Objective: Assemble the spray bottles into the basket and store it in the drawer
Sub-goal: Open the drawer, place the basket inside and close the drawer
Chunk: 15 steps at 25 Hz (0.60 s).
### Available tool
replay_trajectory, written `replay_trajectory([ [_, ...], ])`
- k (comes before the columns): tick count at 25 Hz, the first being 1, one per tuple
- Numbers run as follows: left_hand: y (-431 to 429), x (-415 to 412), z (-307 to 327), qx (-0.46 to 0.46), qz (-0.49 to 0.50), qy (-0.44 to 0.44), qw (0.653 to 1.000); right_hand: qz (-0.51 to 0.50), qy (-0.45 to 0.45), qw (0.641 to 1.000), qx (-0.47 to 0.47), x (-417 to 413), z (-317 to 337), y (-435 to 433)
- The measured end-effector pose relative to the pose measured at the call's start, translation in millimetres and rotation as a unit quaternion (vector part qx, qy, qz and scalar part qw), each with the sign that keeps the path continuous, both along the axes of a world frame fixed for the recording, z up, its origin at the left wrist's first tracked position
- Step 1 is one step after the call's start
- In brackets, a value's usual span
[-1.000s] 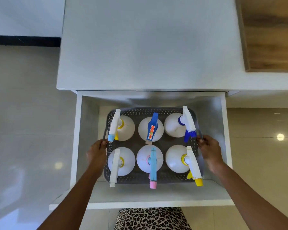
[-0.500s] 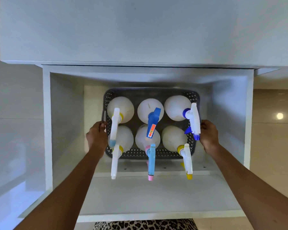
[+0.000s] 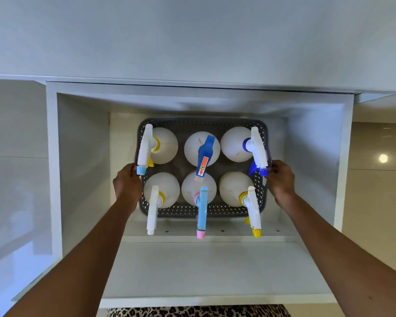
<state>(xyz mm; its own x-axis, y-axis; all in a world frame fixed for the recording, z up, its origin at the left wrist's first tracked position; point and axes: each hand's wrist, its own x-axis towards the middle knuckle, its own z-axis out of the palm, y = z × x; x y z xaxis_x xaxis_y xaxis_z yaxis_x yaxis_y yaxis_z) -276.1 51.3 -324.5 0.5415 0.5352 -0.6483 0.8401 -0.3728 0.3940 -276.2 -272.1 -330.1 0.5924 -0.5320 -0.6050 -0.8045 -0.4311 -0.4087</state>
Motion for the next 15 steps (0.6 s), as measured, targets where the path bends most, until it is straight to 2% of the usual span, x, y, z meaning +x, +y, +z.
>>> replay_trajectory([
  [4,-1,0,15,-0.027,-0.011,0.005,1.000,0.006,0.004,1.000,-0.008,0,8,4],
  [6,3,-7,22,-0.065,0.064,-0.026,0.996,0.001,-0.006,1.000,-0.017,-6,19,6],
  [8,7,-19,37,-0.115,0.167,-0.068,0.977,-0.025,-0.039,0.999,-0.021,-17,35,8],
  [9,7,-27,46,-0.126,0.179,-0.083,0.972,-0.042,-0.060,0.997,-0.018,-25,45,10],
  [11,2,-45,70,-0.098,0.111,-0.116,0.982,-0.060,-0.111,0.992,-0.015,-43,65,16],
  [13,-7,-64,100,-0.032,0.005,-0.158,0.987,-0.049,-0.158,0.986,-0.014,-62,87,26],
  [15,-19,-95,133,0.023,-0.084,-0.210,0.974,-0.012,-0.210,0.978,-0.001,-91,114,42],
])
